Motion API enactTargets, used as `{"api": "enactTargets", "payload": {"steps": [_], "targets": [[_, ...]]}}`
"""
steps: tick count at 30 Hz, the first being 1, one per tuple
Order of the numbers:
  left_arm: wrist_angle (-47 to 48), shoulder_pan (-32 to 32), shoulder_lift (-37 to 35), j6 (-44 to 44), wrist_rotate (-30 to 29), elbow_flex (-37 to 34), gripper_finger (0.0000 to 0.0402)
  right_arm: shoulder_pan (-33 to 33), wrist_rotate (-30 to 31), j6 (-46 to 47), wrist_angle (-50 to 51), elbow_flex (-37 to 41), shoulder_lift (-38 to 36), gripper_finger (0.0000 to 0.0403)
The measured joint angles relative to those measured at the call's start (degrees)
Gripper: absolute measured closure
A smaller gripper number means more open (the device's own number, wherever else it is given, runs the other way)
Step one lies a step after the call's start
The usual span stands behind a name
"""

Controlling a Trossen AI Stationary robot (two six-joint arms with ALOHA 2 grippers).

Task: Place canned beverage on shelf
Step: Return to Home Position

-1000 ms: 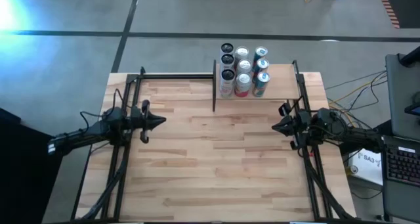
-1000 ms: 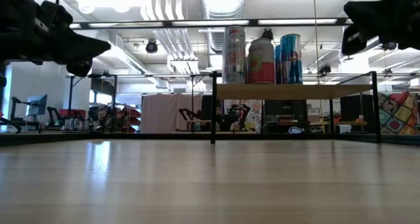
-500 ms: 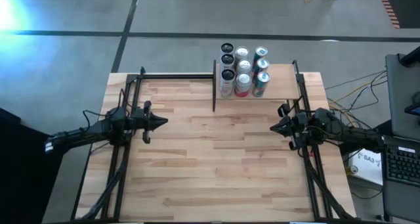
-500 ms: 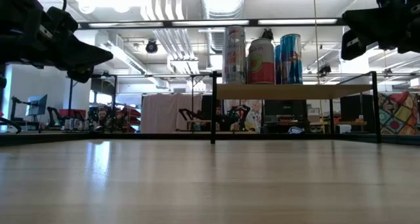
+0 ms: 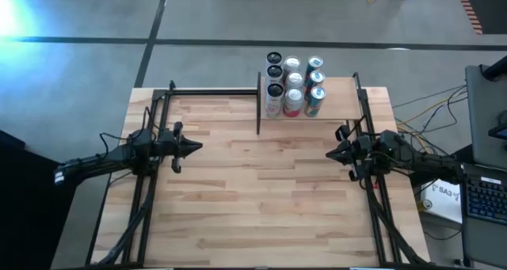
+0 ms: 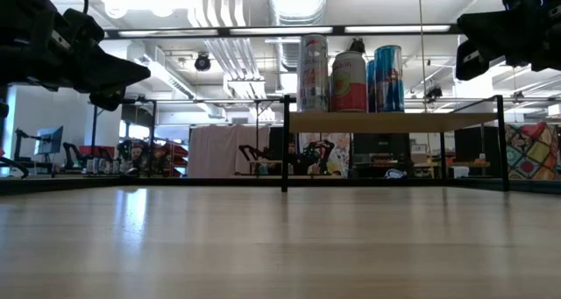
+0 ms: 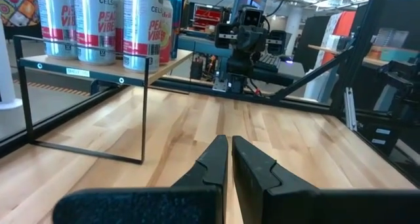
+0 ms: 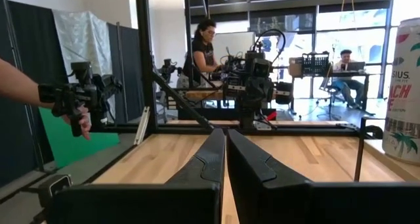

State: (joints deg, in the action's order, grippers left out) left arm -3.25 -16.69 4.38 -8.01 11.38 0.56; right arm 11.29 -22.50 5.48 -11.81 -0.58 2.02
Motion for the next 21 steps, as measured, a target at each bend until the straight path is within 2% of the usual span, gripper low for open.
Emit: {"api": "enactTargets", "payload": {"steps": [10,16,21], "targets": [[-0.6,0.0,1.5,-0.2,-2.5,0.0,0.0402,0.0,0.0,-0.1,0.0,0.0,0.0,0.0394],[-6.8,0.5,5.4,-0.1,-6.7,0.0,0.0402,0.0,0.0,-0.5,0.0,0.0,0.0,0.0394],[-9.6,0.5,9.4,0.4,-7.0,0.0,0.0402,0.0,0.0,-1.0,0.0,0.0,0.0,0.0394]]}}
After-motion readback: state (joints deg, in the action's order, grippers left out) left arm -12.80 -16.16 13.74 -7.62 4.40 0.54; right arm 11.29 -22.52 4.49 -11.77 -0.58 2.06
